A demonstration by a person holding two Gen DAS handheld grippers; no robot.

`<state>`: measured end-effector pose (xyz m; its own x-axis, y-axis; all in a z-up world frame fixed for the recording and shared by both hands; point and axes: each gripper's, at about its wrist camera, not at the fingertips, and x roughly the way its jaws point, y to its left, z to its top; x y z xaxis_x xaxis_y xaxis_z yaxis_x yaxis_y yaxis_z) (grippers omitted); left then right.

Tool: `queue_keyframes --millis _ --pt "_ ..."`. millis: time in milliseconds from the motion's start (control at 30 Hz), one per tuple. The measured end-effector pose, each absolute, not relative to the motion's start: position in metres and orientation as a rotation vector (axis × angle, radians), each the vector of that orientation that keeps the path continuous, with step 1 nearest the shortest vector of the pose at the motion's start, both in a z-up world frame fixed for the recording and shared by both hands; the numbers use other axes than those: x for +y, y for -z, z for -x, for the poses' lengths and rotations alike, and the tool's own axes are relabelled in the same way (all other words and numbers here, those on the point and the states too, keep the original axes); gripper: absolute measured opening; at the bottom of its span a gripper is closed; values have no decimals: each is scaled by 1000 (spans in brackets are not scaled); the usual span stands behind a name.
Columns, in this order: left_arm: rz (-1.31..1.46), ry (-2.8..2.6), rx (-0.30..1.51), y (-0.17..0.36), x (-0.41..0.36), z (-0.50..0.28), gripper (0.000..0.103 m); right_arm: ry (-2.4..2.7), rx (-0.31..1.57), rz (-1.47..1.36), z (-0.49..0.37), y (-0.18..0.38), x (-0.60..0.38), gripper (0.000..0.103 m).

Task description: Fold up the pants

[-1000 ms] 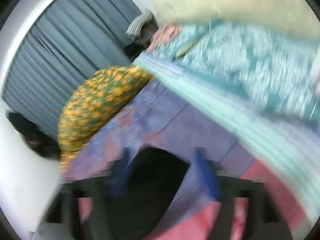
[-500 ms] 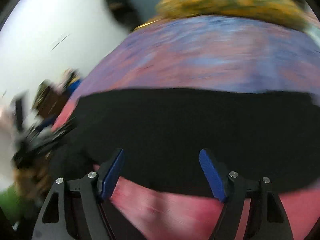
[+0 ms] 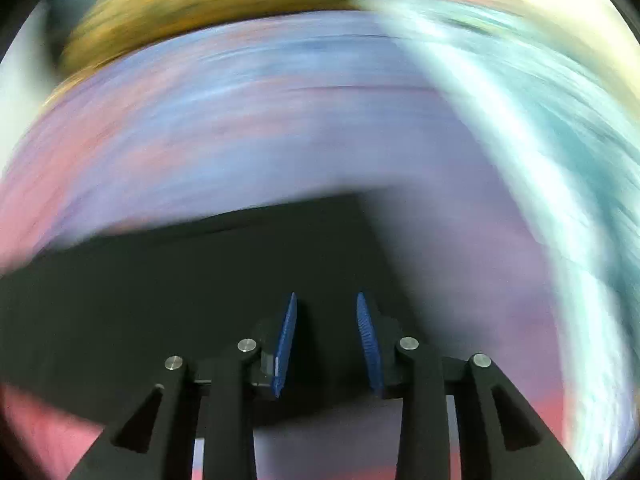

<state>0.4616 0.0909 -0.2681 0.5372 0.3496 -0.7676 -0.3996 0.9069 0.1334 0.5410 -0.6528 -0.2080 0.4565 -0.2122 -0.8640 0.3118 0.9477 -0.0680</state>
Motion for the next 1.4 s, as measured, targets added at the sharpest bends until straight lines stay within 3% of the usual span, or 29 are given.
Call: queue_keyframes --millis 100,200,300,400,467,500,667,767,967,1100,1200,1400 --pt "61 -447 889 267 93 -458 103 389 964 -269 -511 186 -723 35" --pt "59 -449 888 267 92 -459 102 289 998 -358 -514 194 -708 44" --pt "60 -448 889 267 92 -459 102 234 1074 -225 -538 216 -655 51" --pt "59 -449 888 267 92 -459 102 359 1068 37 -527 227 -625 52" --pt "59 -448 886 267 92 -459 102 508 1046 -68 -501 224 -656 72" --pt "59 -448 885 267 92 -459 102 524 1050 -152 -489 223 -670 75" --pt "62 -447 879 267 94 -457 102 456 952 64 -484 188 -605 69" --pt "62 -447 879 267 94 -457 102 203 882 -54 -500 174 -556 70" --pt "64 -446 879 267 94 -457 102 -154 1012 -71 -536 213 -470 69" --pt "69 -443 879 268 94 -458 102 -26 1090 -24 -537 245 -499 68" --pt "68 -444 879 268 94 -458 102 120 1057 -144 -519 235 -559 42" --pt "67 -445 885 268 94 -458 102 218 1018 -132 -435 179 -579 44"
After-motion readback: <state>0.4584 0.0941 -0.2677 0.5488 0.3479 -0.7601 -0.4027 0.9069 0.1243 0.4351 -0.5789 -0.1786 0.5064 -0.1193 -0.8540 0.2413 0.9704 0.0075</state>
